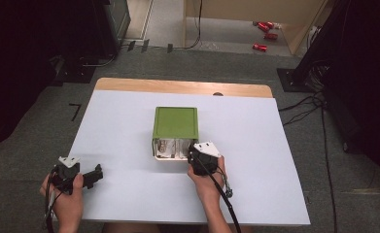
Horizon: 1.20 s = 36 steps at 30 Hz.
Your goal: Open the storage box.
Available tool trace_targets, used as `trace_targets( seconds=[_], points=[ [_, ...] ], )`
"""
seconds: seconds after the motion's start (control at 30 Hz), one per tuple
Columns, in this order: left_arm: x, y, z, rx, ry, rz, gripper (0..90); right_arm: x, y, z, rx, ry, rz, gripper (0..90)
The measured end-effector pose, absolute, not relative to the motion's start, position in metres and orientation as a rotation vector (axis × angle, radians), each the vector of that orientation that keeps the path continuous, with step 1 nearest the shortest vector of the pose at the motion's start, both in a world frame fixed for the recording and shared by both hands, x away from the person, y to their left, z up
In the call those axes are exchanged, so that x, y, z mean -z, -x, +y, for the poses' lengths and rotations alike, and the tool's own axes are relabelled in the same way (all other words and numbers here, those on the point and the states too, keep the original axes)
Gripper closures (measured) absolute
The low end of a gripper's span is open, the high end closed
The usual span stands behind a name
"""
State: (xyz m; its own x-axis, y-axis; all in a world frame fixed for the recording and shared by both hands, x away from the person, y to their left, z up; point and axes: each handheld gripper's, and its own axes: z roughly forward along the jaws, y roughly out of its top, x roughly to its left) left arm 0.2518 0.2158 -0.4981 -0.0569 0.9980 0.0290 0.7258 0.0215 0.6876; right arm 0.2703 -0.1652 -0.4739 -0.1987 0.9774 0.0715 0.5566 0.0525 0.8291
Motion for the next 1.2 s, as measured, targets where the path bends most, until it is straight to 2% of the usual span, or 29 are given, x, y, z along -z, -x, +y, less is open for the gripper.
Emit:
trace_targets(
  seconds=[0.43,0.93,1.2],
  points=[
    [0.498,-0.252,0.216,-0.76,-1.752,1.834,0.0,0.467,-0.256,-0.167,-1.038,-1.569,1.826,72.5],
    [0.498,-0.252,0.216,-0.76,-1.753,1.834,0.0,0.455,-0.235,-0.171,-1.088,-1.603,1.774,82.4],
    [0.498,-0.252,0.216,-0.76,-1.753,1.834,0.0,0.451,-0.234,-0.172,-1.096,-1.622,1.764,84.9]
  ],
)
